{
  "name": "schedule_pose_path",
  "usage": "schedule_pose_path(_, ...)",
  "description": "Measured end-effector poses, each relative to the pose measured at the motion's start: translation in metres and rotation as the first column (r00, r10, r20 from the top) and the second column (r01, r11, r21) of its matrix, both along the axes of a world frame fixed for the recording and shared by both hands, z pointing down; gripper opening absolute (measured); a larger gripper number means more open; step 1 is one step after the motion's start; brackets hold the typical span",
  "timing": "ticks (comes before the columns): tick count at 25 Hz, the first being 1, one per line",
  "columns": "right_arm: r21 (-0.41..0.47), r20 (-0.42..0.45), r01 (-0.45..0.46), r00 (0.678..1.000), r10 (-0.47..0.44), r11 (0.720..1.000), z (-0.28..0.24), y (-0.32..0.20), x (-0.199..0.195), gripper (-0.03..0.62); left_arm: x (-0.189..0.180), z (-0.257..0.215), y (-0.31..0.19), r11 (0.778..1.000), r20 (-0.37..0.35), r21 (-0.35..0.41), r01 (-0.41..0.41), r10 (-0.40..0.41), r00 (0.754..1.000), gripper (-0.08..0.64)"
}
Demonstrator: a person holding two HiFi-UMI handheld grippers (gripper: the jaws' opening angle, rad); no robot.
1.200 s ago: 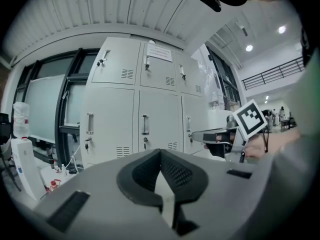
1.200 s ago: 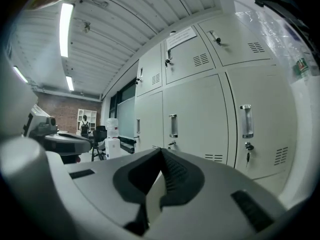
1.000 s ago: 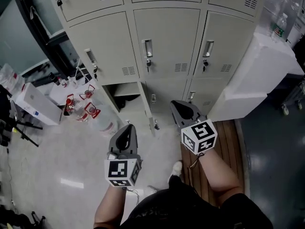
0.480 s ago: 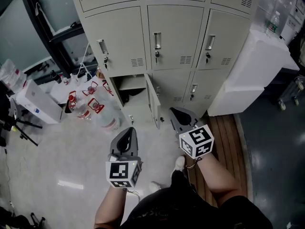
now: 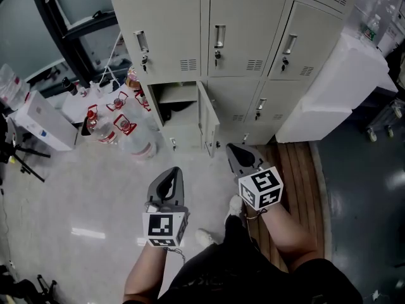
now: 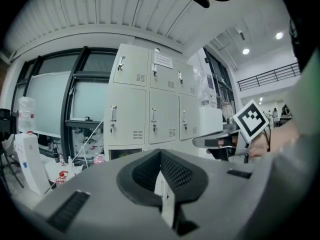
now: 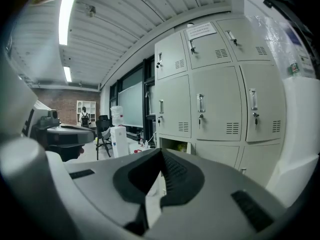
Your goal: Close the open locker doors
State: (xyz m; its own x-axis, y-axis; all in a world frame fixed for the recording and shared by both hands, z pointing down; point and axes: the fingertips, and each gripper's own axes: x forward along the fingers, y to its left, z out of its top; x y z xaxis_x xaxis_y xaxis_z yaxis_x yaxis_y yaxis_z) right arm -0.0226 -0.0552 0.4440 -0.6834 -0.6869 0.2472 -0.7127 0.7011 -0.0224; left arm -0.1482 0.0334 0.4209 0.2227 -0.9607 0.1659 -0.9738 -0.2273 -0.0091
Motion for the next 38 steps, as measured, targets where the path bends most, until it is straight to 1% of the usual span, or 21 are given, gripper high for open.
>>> schedule_pose_path(9,-0.047,0.017,-0.008,1.0,0.009,0.999,0.034,-0.002,-0.005,0.0,-0.003,0.028,-0.005,0.999,-0.031,-0.023,-0.027,0.027,0.999,0.005)
schedule_pose_path(17,-0.08,0.02,-0.026,0.999,0.028,0.996,0.07,-0.025,-0.007,0.0,0.002,0.057,-0.026,0.998,-0.063,-0.06,-0.034,0.03,0.998,0.005)
schedule_pose_path(23,-0.096,0.043,-0.022,0.999,0.026,0.995,0.094,-0.05,-0.003,0.002,0.011,0.082,-0.045,0.994,-0.064,-0.105,-0.026,0.02,0.998,0.005)
schedule_pose_path(26,-0.118,0.05,0.005,0.999,0.001,0.993,0.107,-0.064,-0.005,0.039,0.014,0.091,-0.058,0.993,-0.062,-0.122,-0.011,0.003,0.998,0.005)
schedule_pose_path(28,-0.131,0.052,0.021,0.999,-0.014,0.991,0.116,-0.073,-0.006,0.051,0.016,0.095,-0.067,0.992,-0.06,-0.125,-0.002,-0.006,0.998,0.005)
schedule_pose_path(30,-0.144,0.053,0.035,0.998,-0.028,0.989,0.125,-0.082,-0.01,0.082,0.018,0.099,-0.076,0.992,-0.054,-0.128,0.005,-0.012,0.998,0.005)
schedule_pose_path(35,-0.173,0.016,0.079,0.997,-0.077,0.982,0.148,-0.102,-0.017,0.096,0.019,0.112,-0.094,0.988,-0.054,-0.15,0.033,-0.041,0.998,0.005)
schedule_pose_path(38,-0.183,-0.003,0.087,0.996,-0.089,0.979,0.161,-0.115,-0.02,0.117,0.018,0.12,-0.102,0.985,-0.059,-0.166,0.05,-0.061,0.996,0.005)
